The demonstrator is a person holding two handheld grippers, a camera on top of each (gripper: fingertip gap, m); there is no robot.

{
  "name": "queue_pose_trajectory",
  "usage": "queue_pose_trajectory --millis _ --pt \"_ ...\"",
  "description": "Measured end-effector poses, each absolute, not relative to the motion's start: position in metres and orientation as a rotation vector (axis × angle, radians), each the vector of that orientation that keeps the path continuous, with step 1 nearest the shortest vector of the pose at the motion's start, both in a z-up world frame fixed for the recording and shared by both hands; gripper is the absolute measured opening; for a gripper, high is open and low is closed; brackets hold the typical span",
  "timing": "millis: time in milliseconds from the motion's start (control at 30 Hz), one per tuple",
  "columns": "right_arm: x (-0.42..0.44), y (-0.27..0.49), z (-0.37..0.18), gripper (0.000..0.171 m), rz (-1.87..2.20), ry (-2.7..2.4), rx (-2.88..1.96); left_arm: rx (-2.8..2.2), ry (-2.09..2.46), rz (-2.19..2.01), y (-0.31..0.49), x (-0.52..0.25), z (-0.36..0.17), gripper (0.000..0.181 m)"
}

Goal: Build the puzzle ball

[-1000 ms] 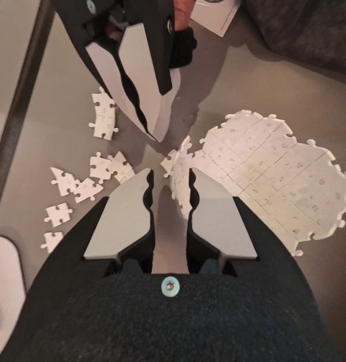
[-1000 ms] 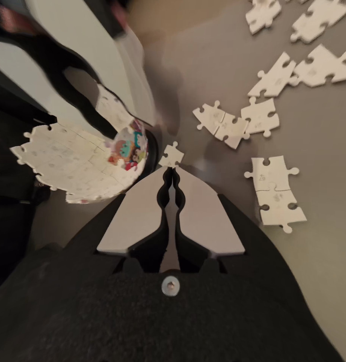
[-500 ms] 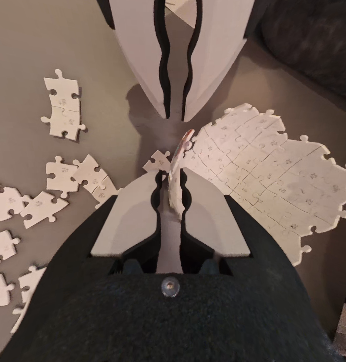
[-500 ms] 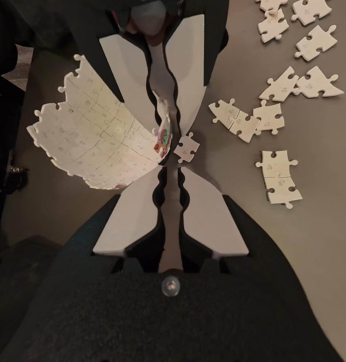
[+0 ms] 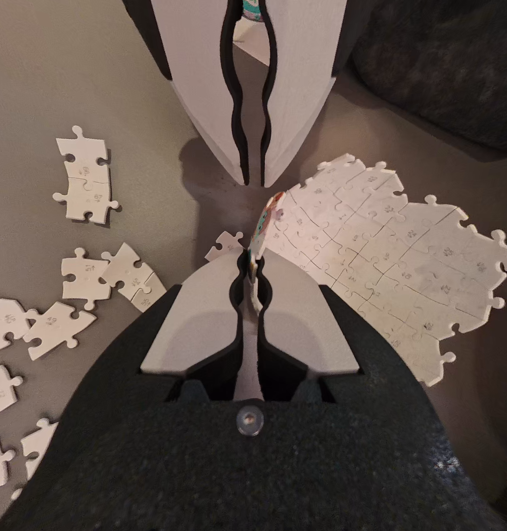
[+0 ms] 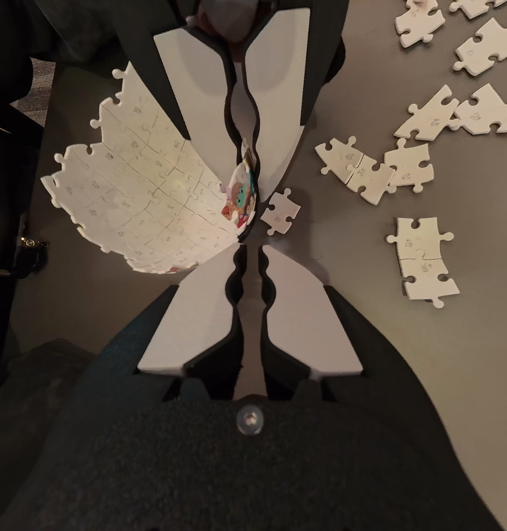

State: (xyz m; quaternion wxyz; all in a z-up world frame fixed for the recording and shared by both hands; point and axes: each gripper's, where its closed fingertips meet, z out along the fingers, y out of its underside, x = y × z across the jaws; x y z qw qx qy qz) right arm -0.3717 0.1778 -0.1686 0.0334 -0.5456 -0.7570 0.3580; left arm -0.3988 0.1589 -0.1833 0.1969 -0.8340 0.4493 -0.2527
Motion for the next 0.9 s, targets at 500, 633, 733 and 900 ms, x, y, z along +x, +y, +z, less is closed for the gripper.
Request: queue_pose_trajectory --millis 500,633,733,900 --pt "-0.372 0.18 -0.164 0.013 1.019 -2.328 -1.631 -2.296 1.238 -0.73 0.159 -0.396 -0.172 0.014" --pt "-0.376 0.179 -0.155 0.016 0.962 -2.316 -1.557 -2.251 1.186 -0.773 0.163 -0.398 -0.154 0.024" --pt "-0.38 0.176 -0.148 0.019 0.914 -2.297 -1.512 -2.229 1.143 -0.744 0.167 -0.405 -0.141 0.024" --pt "-0.389 0.176 -0.148 0.018 0.76 -2.279 -1.468 -2.27 1.156 -0.715 0.161 -0.414 -0.135 0.023"
